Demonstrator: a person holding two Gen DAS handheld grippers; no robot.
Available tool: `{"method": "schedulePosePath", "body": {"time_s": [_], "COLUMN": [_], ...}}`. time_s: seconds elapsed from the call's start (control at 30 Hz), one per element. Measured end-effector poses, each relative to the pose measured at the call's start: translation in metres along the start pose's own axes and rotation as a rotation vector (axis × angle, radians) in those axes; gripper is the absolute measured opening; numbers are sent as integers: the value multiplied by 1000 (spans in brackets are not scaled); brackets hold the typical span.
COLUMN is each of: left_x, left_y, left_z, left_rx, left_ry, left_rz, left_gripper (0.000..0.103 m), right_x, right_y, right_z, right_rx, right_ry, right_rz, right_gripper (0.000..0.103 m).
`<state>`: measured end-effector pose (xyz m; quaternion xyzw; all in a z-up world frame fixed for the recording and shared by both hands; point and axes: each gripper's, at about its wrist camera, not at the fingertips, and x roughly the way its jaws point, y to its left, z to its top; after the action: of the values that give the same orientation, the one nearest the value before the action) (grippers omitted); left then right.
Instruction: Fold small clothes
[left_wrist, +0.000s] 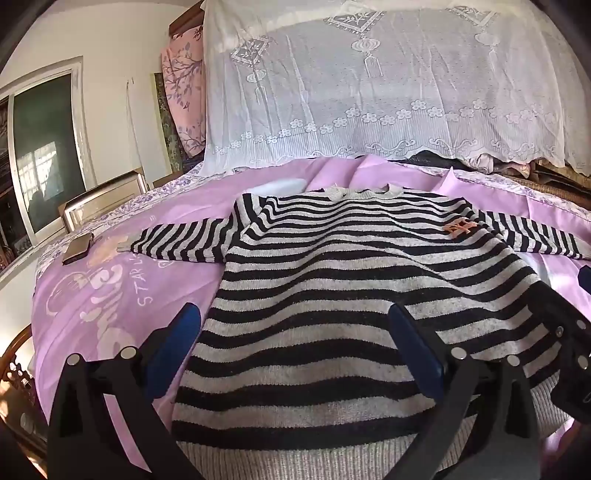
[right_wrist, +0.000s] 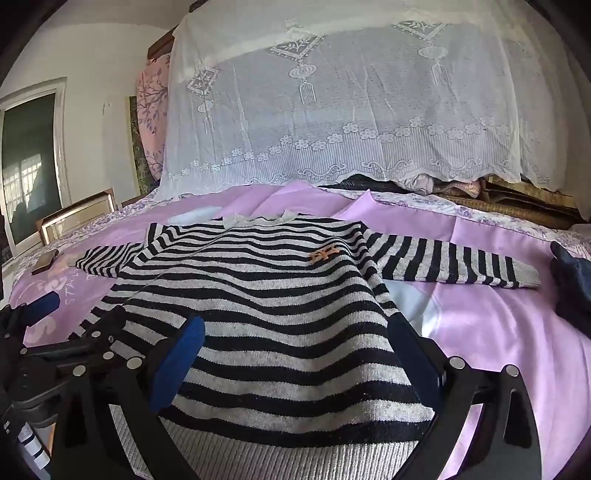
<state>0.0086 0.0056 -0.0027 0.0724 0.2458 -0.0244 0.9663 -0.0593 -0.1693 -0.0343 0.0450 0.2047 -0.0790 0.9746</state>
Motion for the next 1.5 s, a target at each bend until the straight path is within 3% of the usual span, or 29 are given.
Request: {"method": "schedulePosePath", "body": {"time_s": [0.23, 1.5], "left_x": [5, 8], "left_y": [2, 5], "left_z": [-4, -4], "left_rx": [-12, -37], "left_ry": [10, 28], "left_rz": [1, 4], "left_gripper": [99, 99], "right_x": [5, 15], "right_y": [-1, -3], "right_z": [14, 11], "right_rx": [-1, 4], "right_ry": [18, 53], "right_rz": [6, 17], "right_gripper": [100, 100]}}
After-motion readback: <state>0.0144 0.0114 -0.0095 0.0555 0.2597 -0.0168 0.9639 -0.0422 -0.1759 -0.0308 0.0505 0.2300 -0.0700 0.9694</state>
